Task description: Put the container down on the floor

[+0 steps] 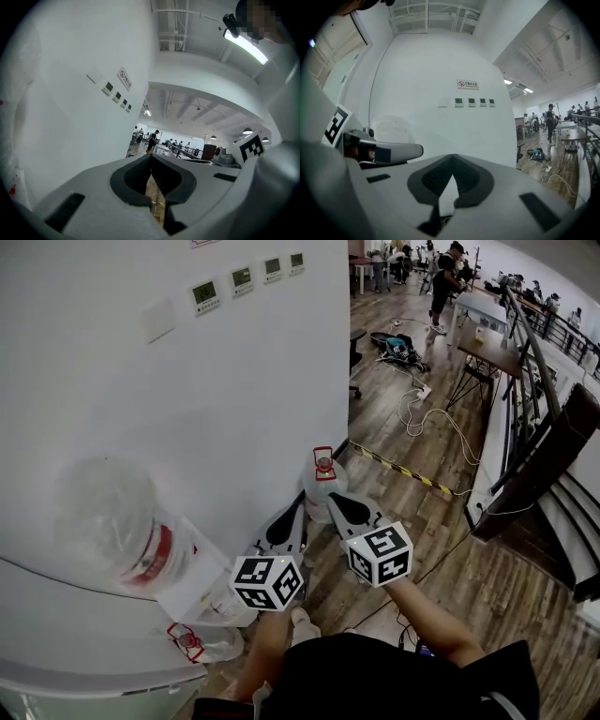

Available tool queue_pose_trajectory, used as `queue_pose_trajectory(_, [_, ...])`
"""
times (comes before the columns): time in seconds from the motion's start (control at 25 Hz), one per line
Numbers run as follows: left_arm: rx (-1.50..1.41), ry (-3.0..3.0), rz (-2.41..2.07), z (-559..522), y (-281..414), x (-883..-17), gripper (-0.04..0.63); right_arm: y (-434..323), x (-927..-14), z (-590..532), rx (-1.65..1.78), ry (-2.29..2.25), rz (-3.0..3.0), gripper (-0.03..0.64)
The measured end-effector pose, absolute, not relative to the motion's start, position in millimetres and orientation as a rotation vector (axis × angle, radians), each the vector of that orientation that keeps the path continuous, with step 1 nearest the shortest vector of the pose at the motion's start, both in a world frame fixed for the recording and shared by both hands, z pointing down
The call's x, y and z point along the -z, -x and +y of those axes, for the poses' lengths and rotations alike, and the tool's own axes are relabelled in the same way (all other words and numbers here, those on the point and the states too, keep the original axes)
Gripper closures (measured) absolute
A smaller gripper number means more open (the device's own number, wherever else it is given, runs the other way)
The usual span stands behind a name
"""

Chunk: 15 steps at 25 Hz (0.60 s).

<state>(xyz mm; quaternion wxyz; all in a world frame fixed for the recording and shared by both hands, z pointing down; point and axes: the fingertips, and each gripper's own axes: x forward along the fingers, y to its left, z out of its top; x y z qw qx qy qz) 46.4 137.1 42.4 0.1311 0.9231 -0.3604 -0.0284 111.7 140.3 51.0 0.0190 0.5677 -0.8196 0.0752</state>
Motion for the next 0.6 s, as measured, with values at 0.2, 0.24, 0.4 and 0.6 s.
queue_pose_trajectory(0.2, [0.092,-2.673,-1.063,140.1,-45.9,-41.6,0.577,-110.1,-50.8,142.2,-0.25,-1.746,-2.566,0.589])
queue_pose_trajectory(0.24, [0.094,-2.675,-1.064,140.9,-45.8,-40.7,0.577,-109.7,-50.5,142.8,-0.252,-1.743,-2.571,0.589])
queue_pose_trajectory(0.4, [0.097,-2.676,-1.071,142.4,-44.7,-39.6,0.577,-110.0,-50.4,144.4,-0.262,-1.741,-2.582,0.589])
queue_pose_trajectory(0.6, [0.094,-2.676,-1.069,145.5,-46.9,-39.3,0.577,-111.9,-48.4,146.7,-0.261,-1.735,-2.589,0.589])
